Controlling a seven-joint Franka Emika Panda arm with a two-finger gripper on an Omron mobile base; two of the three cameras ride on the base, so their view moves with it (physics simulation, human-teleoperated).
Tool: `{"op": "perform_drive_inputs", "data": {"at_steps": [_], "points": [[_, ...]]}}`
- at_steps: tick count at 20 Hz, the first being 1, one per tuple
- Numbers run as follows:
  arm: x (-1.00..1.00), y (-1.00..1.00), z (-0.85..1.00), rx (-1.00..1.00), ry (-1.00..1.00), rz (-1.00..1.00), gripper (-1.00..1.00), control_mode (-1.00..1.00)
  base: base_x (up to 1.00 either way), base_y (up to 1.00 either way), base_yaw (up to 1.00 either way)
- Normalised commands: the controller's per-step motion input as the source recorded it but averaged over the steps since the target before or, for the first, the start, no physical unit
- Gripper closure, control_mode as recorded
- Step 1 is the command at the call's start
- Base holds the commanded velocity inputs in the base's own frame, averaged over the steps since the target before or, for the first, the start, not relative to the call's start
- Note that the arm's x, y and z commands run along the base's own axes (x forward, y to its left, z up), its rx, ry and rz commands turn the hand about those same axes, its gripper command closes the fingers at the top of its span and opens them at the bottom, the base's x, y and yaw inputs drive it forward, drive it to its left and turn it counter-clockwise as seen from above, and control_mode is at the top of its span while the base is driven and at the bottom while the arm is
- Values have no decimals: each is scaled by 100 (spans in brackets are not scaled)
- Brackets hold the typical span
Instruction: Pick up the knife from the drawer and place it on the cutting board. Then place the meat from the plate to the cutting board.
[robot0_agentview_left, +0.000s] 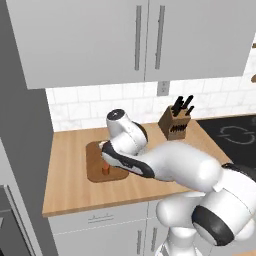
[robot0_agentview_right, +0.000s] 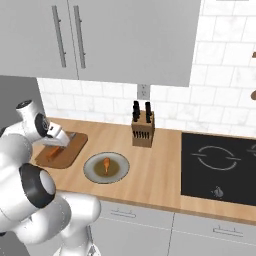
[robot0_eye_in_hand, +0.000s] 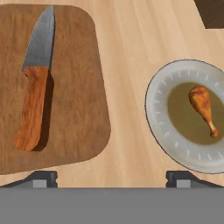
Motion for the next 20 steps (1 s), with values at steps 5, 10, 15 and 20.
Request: {"op": "perform_drive_inputs", "data": {"at_steps": [5,10,15,20], "points": [[-26,-100,3,0,-3,3,-100,-100,0,0,0],[-2,-100,0,1,0,8,-100,-100,0,0,0],[0,-89,0,8,0,14,-100,-100,0,0,0],[10,-55,0,9,2,14,-100,-100,0,0,0]]}}
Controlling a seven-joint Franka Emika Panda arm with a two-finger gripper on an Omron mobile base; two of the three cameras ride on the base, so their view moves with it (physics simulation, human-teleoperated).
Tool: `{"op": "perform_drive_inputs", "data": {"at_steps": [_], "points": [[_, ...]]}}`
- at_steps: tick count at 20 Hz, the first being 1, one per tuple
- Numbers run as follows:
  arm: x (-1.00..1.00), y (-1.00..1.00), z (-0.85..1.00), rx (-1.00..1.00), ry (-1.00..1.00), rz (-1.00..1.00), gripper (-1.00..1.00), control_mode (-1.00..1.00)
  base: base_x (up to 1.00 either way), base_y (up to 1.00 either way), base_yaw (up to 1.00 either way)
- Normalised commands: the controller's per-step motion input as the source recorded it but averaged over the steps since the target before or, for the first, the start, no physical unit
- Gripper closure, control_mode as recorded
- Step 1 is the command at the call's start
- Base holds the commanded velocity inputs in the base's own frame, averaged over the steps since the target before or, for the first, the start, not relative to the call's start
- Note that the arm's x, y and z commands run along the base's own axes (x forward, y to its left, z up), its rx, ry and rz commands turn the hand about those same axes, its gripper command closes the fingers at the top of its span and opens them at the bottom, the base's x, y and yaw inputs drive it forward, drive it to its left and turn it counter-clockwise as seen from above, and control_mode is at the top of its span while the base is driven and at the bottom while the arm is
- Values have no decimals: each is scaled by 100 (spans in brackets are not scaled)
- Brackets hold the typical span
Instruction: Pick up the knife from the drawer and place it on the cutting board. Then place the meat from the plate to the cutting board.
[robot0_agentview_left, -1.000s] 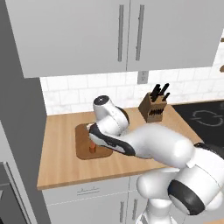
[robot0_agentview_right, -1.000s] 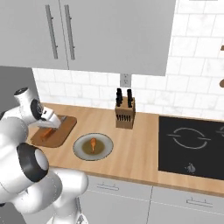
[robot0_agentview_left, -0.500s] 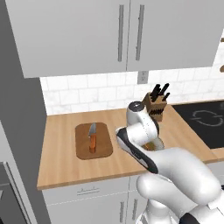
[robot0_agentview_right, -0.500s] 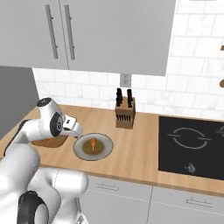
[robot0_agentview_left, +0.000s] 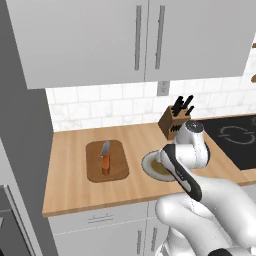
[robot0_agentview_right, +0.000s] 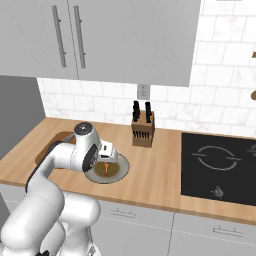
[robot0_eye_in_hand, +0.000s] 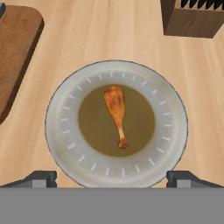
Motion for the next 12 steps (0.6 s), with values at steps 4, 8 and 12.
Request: {"op": "perform_drive_inputs", "data": {"at_steps": [4,8,12], "points": [[29,-16,0,5,6,8,-100,-100,0,0,0],[34,0,-3,0,4,2,-100,-100,0,0,0],[38,0,-10,0,3,1,-100,-100,0,0,0]]}}
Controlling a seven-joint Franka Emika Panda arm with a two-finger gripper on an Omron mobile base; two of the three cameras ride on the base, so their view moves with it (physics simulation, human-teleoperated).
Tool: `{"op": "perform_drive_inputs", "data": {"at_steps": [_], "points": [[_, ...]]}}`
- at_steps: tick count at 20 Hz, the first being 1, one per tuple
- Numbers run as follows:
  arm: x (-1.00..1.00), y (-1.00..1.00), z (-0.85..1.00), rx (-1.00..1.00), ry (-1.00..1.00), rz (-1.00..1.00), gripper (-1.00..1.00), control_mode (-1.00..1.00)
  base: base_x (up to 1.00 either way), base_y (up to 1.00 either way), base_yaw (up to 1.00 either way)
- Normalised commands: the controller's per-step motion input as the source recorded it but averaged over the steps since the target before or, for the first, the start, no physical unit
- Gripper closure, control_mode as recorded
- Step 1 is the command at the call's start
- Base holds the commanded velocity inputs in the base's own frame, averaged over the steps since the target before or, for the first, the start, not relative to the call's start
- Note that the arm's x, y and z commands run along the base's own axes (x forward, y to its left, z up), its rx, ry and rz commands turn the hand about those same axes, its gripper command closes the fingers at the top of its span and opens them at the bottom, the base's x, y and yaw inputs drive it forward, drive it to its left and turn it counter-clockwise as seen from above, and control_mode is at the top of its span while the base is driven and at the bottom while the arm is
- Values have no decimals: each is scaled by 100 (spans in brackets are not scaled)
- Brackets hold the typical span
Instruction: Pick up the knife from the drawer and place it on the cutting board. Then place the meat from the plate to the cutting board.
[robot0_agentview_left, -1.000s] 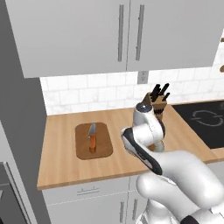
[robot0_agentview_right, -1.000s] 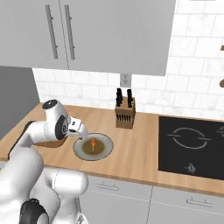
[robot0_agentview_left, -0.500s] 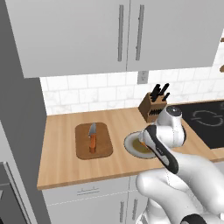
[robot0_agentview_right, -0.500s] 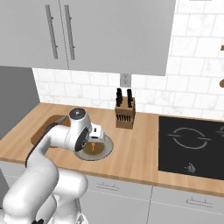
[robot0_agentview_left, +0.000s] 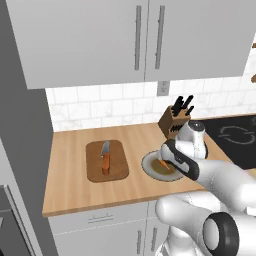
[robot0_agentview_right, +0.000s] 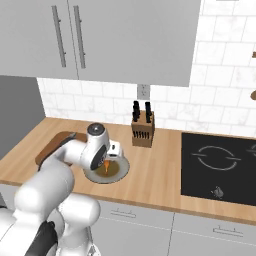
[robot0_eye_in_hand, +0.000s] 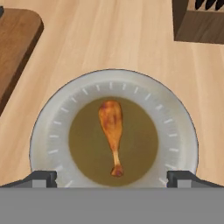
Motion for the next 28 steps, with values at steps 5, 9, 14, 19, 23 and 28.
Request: {"op": "perform_drive_inputs", "data": {"at_steps": [5,9,14,19,23,28], "points": [[31,0,-29,0,6,3,-100,-100,0,0,0],[25,0,-45,0,3,4,-100,-100,0,0,0],[30,0,-36,0,6,4,-100,-100,0,0,0],[32,1,-29,0,8,2,-100,-100,0,0,0],[26,4,-21,0,4,0,100,-100,0,0,0],[14,8,-14,0,1,0,100,-100,0,0,0]]}}
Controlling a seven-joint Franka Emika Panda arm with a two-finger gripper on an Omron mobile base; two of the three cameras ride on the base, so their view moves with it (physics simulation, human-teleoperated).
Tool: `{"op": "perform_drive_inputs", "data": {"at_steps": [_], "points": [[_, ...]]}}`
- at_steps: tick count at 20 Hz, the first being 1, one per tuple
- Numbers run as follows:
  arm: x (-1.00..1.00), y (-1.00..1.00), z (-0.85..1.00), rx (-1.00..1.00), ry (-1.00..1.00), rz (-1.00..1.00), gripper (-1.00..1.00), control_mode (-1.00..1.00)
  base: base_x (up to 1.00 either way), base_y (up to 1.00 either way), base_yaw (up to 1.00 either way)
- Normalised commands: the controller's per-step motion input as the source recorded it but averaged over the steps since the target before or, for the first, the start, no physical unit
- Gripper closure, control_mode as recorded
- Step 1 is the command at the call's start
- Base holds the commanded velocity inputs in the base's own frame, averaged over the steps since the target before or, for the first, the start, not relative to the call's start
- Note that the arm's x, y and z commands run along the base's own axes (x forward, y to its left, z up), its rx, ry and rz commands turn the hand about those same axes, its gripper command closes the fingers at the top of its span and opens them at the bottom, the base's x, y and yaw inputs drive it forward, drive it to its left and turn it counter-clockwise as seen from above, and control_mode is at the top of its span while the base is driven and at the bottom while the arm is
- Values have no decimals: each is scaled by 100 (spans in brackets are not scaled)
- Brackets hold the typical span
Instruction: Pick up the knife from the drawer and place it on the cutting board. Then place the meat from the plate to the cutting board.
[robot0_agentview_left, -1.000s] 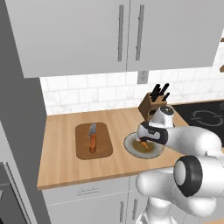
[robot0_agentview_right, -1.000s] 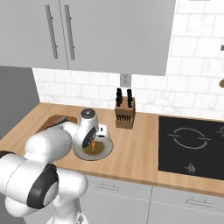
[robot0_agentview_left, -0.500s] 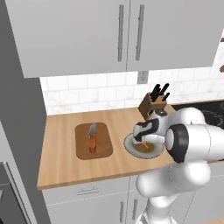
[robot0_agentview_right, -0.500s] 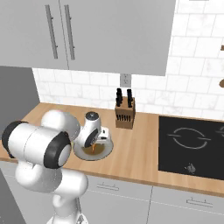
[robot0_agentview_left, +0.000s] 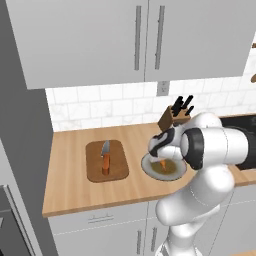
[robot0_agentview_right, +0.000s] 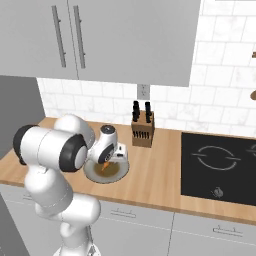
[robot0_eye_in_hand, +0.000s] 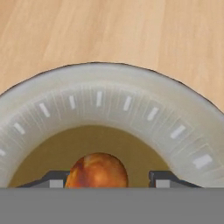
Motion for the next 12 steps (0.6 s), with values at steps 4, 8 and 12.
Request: {"op": "perform_drive_inputs", "data": {"at_steps": [4,8,12], "points": [[0,9,-16,-1,0,0,100,-100,0,0,0],[-11,5,-4,0,0,2,100,-100,0,0,0],[-28,3,33,1,-4,3,100,-100,0,0,0]]}}
